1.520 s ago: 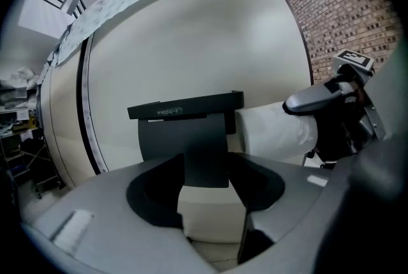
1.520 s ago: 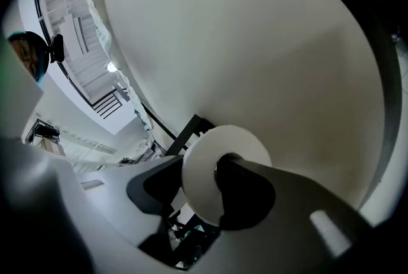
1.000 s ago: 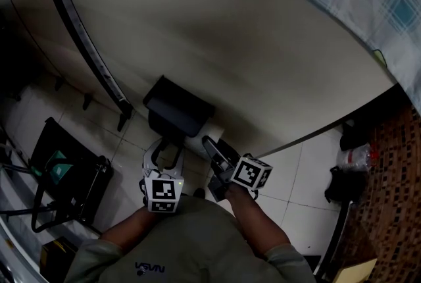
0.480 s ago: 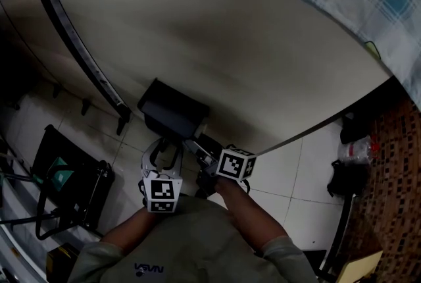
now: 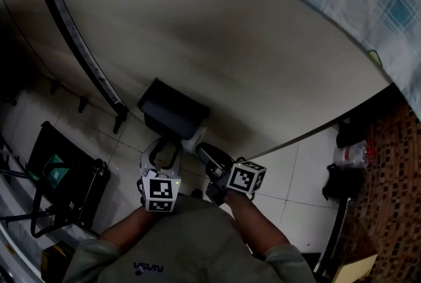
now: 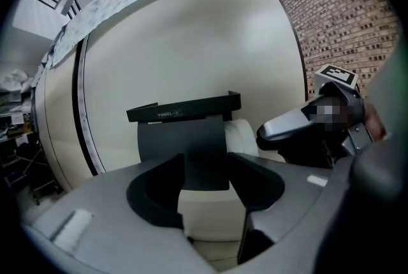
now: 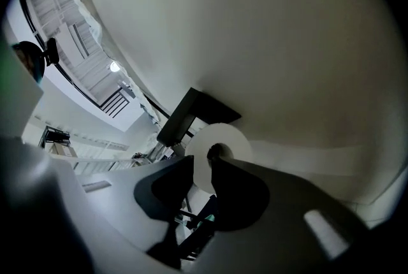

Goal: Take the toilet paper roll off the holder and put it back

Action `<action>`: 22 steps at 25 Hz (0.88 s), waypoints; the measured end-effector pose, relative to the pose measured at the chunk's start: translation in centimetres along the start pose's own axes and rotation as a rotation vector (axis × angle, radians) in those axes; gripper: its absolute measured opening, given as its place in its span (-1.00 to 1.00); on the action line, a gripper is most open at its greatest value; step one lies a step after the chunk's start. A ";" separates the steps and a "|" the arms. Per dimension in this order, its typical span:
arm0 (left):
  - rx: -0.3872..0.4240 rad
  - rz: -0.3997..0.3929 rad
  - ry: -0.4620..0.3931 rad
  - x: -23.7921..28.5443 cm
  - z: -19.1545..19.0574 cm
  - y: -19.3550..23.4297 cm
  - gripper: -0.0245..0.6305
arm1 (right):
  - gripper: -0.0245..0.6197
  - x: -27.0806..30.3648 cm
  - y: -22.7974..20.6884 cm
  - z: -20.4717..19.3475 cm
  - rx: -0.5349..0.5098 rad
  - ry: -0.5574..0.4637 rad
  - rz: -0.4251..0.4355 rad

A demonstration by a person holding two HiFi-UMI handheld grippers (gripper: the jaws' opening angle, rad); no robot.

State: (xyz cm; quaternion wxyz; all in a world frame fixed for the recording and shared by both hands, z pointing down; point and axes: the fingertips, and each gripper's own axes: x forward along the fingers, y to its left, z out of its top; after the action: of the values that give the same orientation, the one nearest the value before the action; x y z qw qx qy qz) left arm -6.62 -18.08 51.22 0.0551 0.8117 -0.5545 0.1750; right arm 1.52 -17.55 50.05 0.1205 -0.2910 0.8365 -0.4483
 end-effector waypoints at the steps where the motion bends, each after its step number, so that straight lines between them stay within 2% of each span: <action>1: 0.000 0.000 0.000 0.0 0.0 0.0 -0.26 | -0.75 0.2 -0.1 -0.1 -0.006 0.003 -0.008; 7: 0.000 -0.005 -0.003 -0.1 -0.1 -0.1 -0.26 | -0.82 1.2 -0.9 0.0 -0.051 0.027 -0.079; 22: 0.006 -0.012 -0.005 -0.2 0.0 -0.1 -0.27 | -0.90 4.9 -0.4 0.1 -0.111 0.066 -0.072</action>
State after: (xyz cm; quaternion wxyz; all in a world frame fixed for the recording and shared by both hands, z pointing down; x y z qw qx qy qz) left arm -6.61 -17.83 51.13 0.0522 0.8157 -0.5491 0.1742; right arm -2.15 -20.71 50.60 0.0602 -0.3121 0.8527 -0.4146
